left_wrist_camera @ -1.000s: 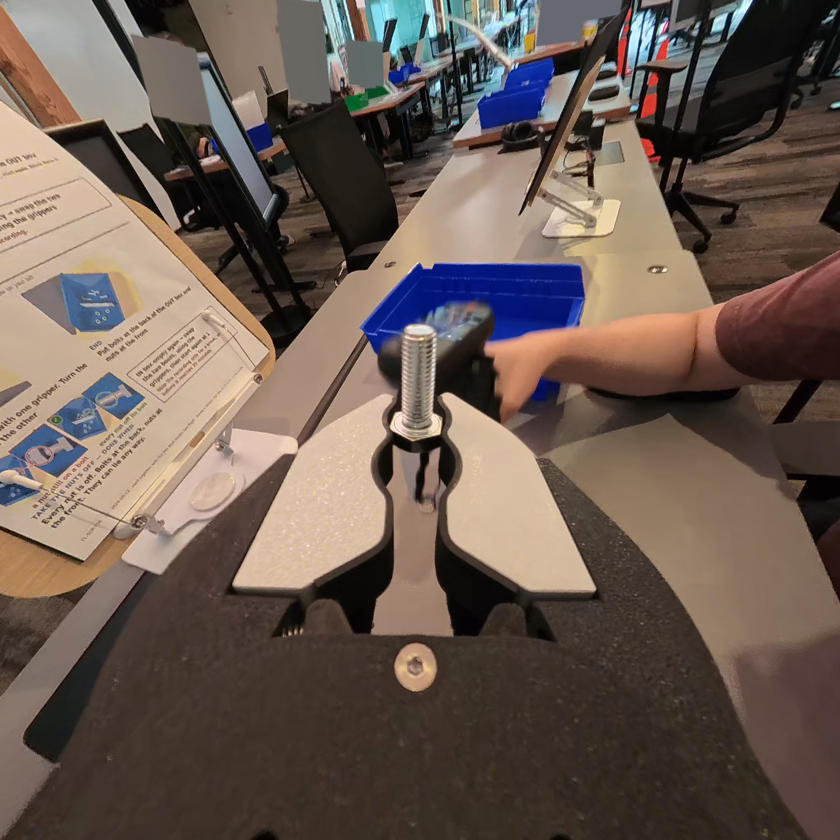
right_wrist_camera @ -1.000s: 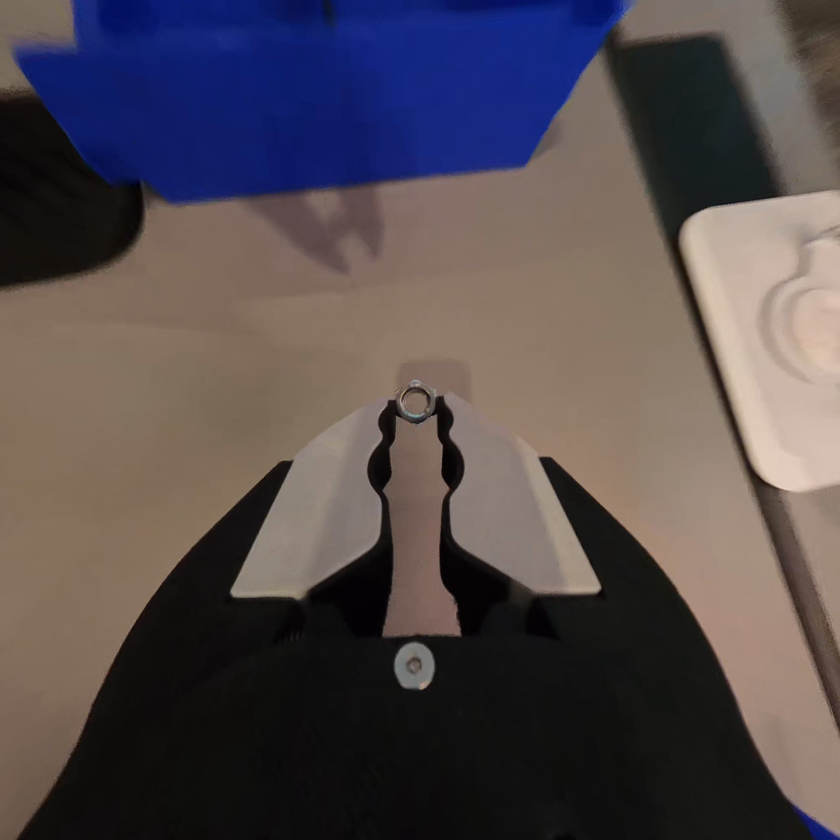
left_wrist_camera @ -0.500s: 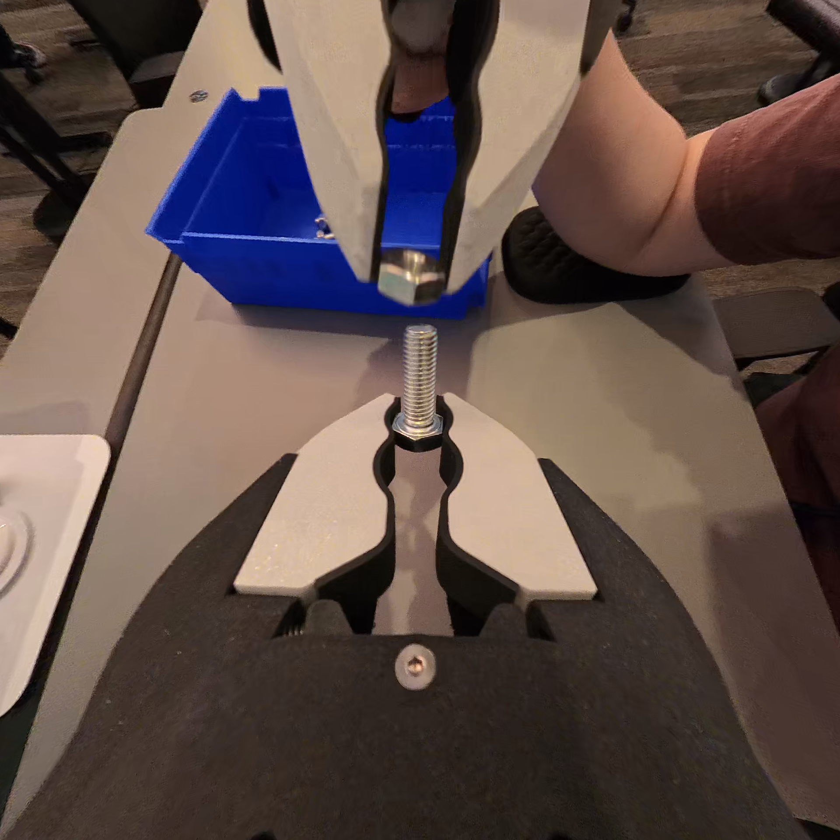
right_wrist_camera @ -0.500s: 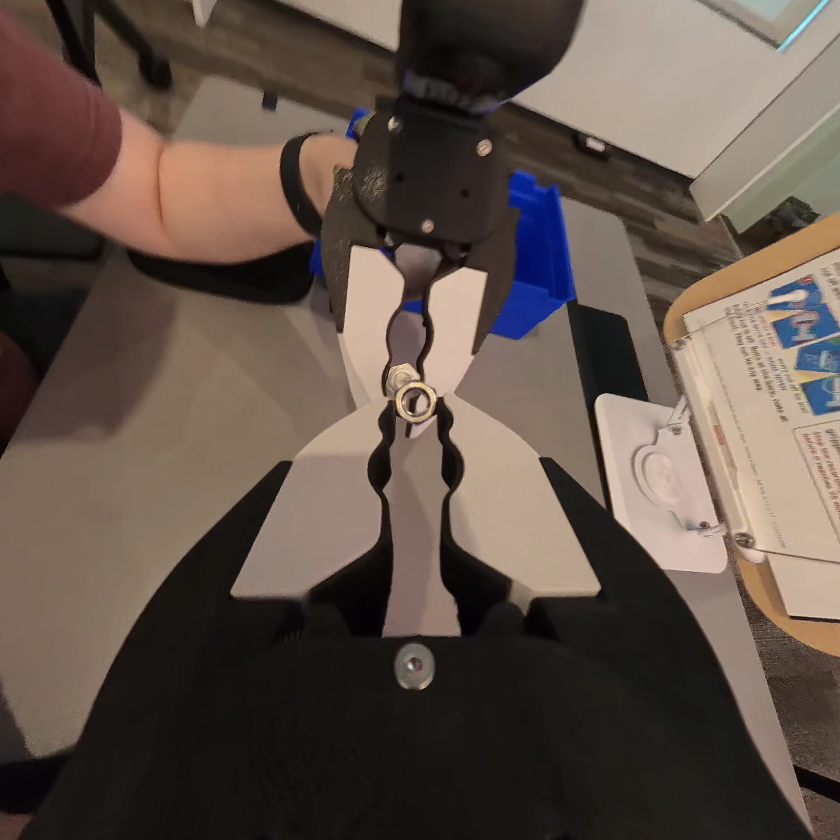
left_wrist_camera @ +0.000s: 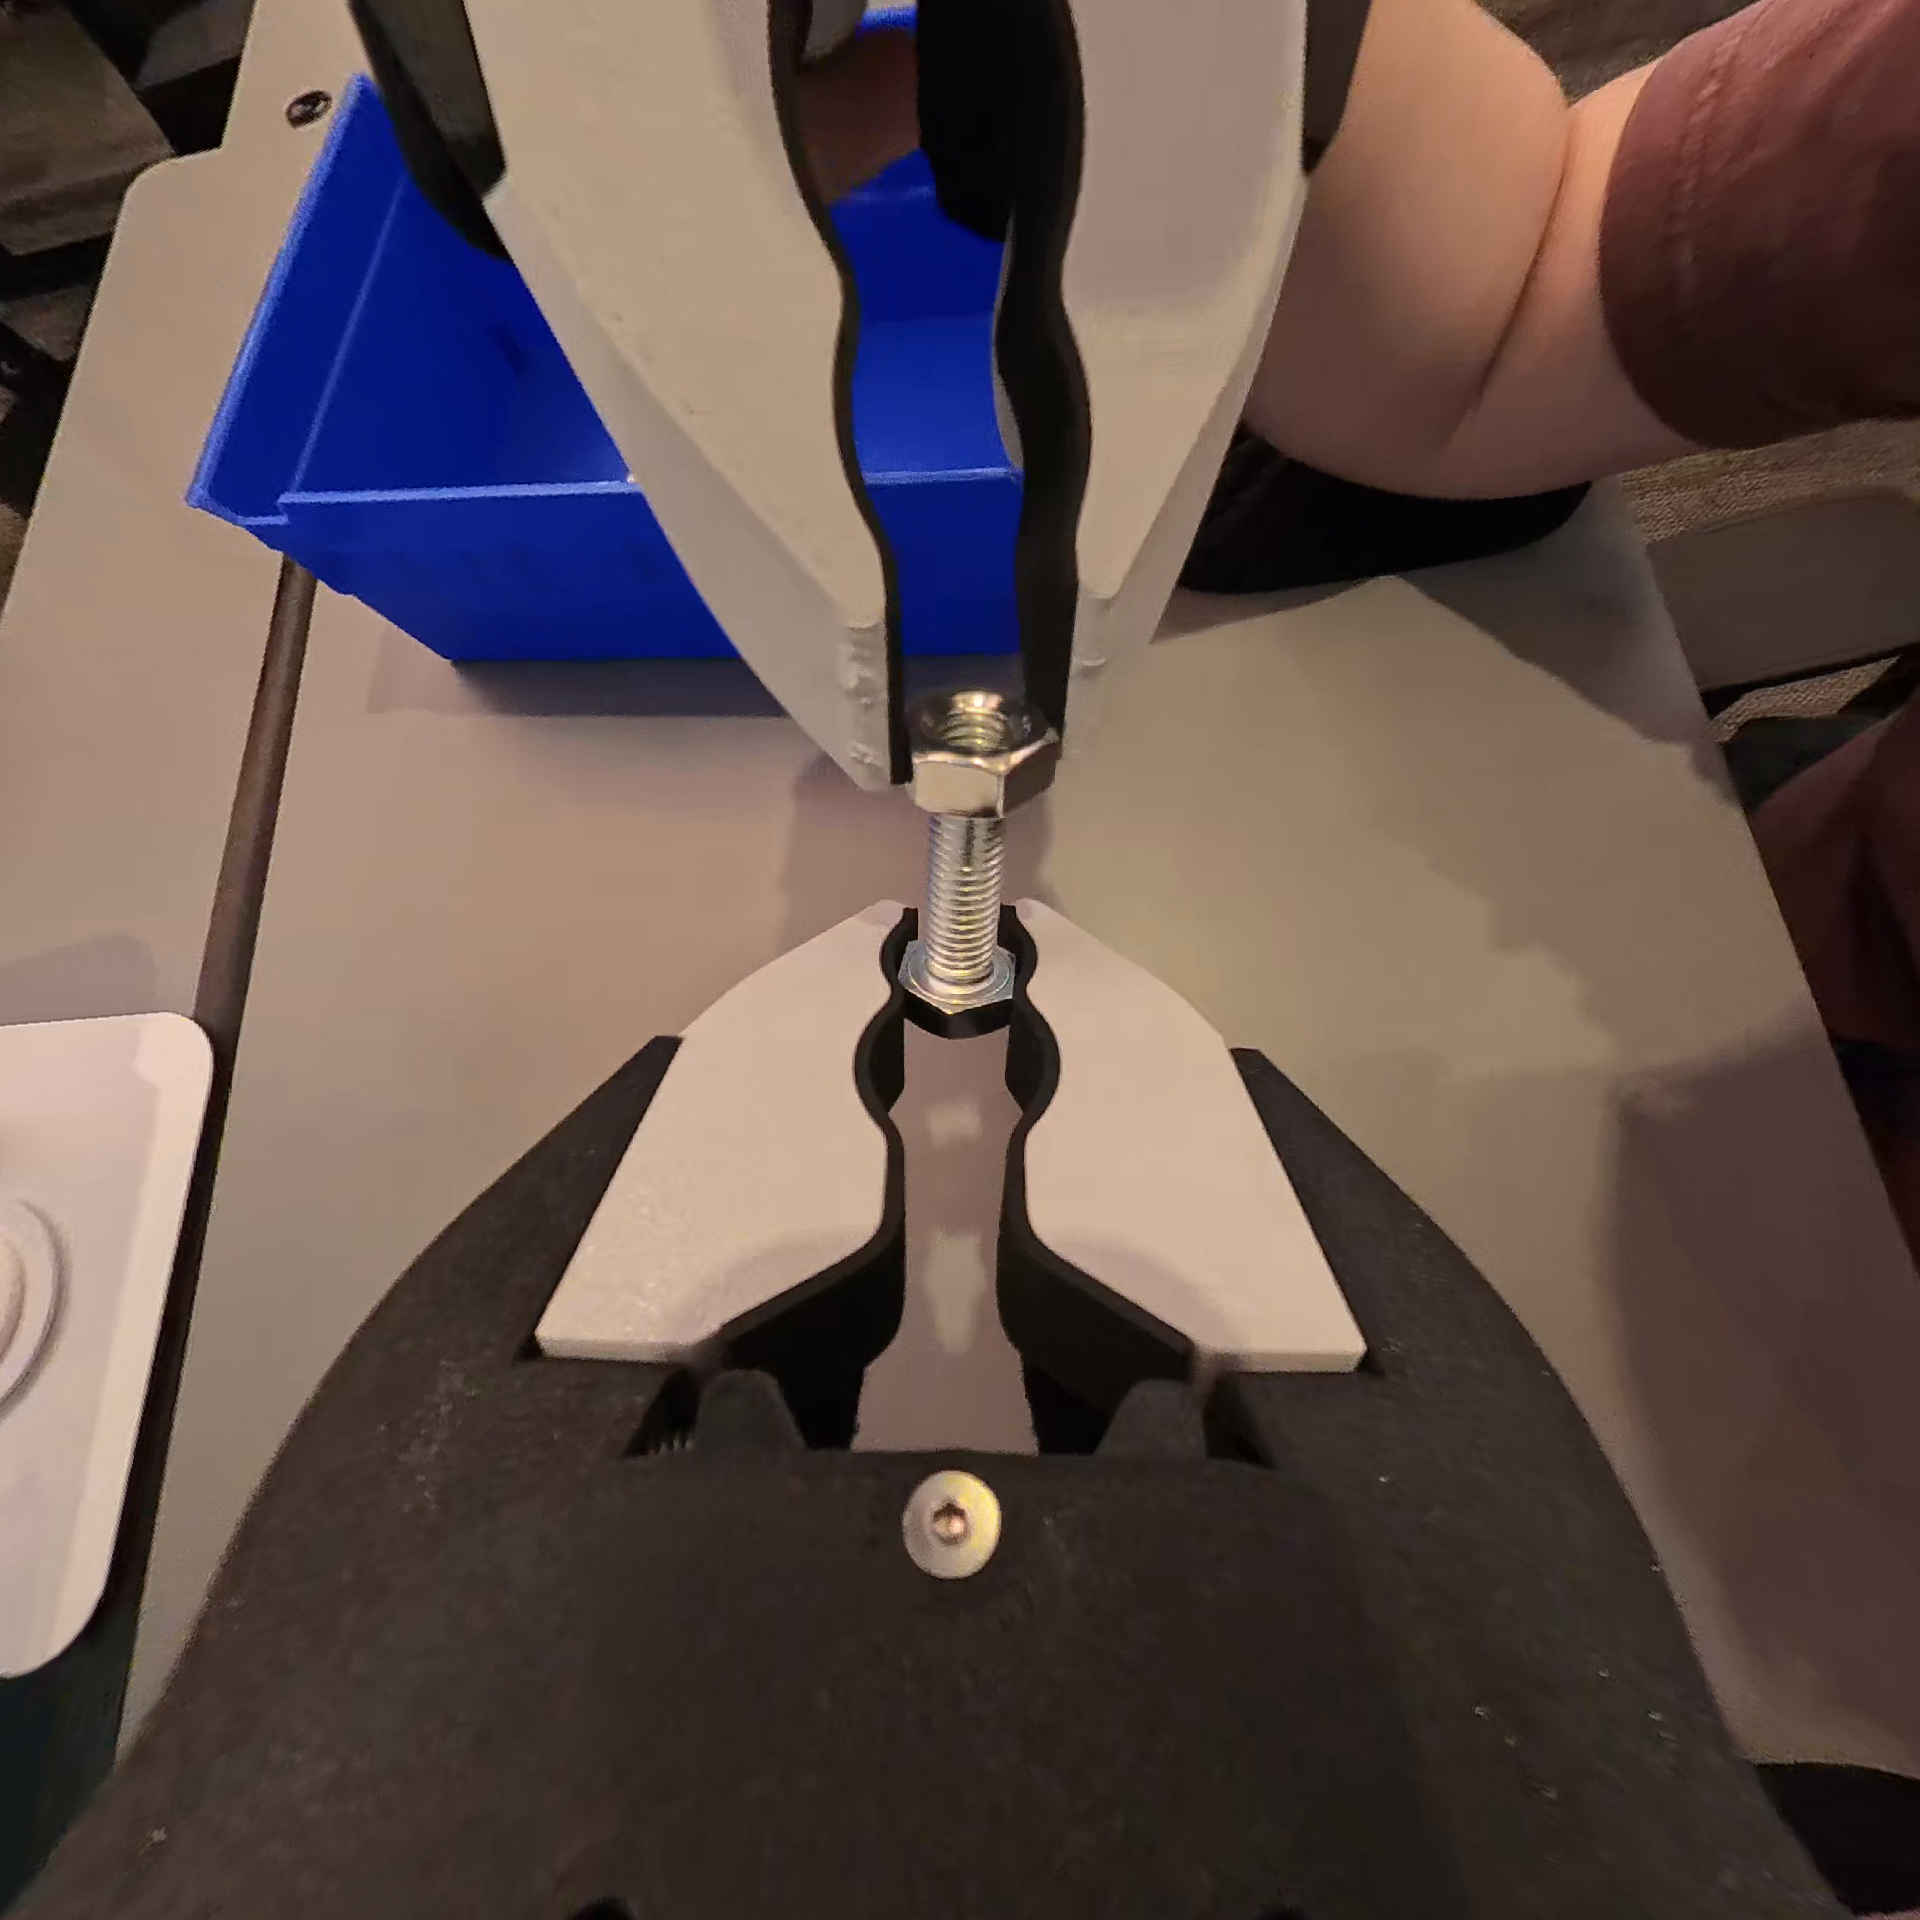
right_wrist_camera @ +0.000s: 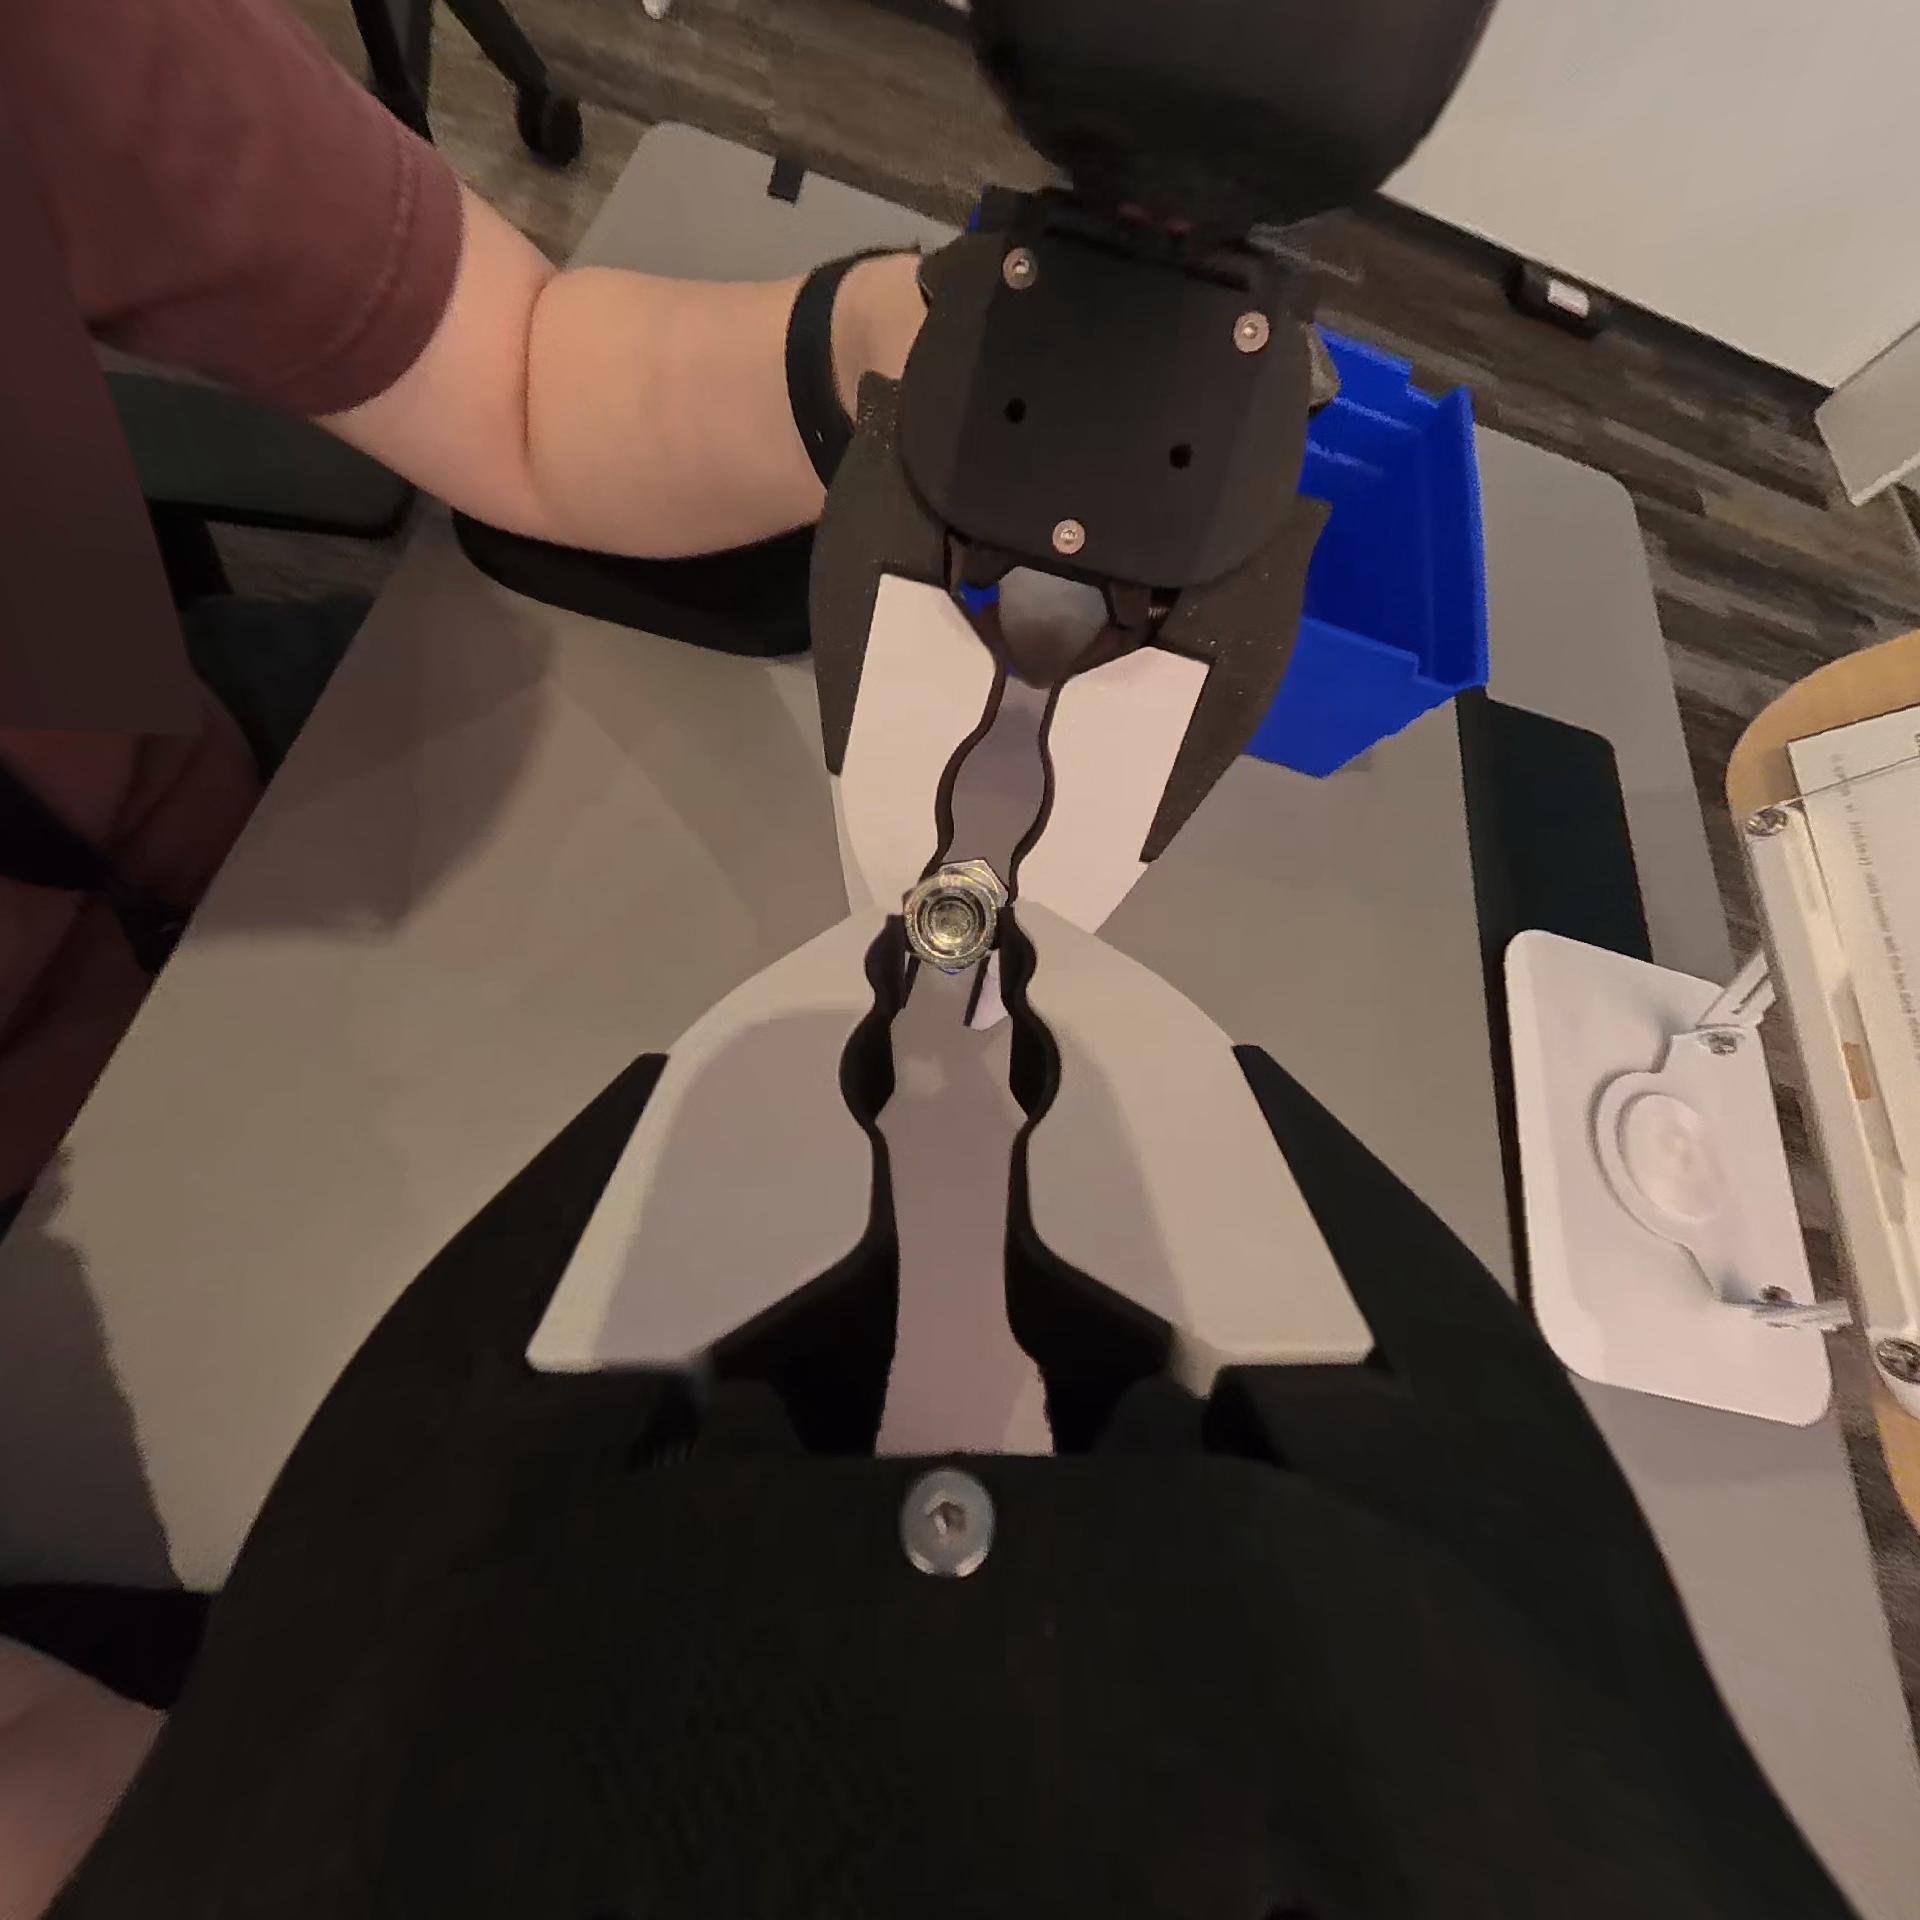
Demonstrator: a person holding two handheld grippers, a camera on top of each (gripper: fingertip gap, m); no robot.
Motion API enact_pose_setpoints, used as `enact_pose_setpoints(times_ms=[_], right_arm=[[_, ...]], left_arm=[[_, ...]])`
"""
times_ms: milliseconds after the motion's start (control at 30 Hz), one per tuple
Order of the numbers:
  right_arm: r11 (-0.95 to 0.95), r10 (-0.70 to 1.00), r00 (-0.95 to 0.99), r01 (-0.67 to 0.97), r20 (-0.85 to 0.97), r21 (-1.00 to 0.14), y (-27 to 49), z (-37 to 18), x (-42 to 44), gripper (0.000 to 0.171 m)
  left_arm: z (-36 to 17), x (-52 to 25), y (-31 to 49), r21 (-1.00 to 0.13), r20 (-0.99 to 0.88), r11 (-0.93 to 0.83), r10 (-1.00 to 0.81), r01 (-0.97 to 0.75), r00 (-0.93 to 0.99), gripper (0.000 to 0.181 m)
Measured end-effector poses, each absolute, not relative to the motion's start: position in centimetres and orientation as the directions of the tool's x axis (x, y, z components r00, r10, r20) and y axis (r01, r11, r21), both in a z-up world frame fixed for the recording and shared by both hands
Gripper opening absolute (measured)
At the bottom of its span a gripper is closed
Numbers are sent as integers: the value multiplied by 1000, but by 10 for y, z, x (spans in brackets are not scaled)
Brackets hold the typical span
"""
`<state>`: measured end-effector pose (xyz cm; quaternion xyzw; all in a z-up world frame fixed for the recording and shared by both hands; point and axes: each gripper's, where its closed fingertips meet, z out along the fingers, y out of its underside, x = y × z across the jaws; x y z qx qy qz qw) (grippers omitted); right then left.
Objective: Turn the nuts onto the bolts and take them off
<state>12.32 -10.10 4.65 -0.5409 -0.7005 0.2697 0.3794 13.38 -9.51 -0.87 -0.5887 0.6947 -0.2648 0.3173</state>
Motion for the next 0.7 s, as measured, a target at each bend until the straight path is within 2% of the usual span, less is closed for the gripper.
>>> enact_pose_setpoints(times_ms=[167, 333, 500, 567, 700], right_arm=[[341, 940, -193, 483, 282, -806, -111, 54, 123, 18], [368, 930, -176, 492, 323, -789, -110, 55, 121, 18], [129, 987, 8, 559, 161, -819, -86, 52, 119, 18], [-28, 991, 121, 575, 51, -817, -75, 47, 119, 18], [-240, 964, 231, 531, -133, -813, -63, 40, 117, 18]], left_arm=[[4, 133, -111, -799, -61, 161, -980, -580, -188, 14], [5, 133, -115, -807, -19, 138, -978, -574, -208, 14], [4, 130, -91, -798, -25, 60, -998, -600, -66, 14], [0, 127, -79, -779, -37, 26, -999, -627, 5, 14], [-8, 121, -62, -735, -94, -5, -990, -678, 109, 14]])
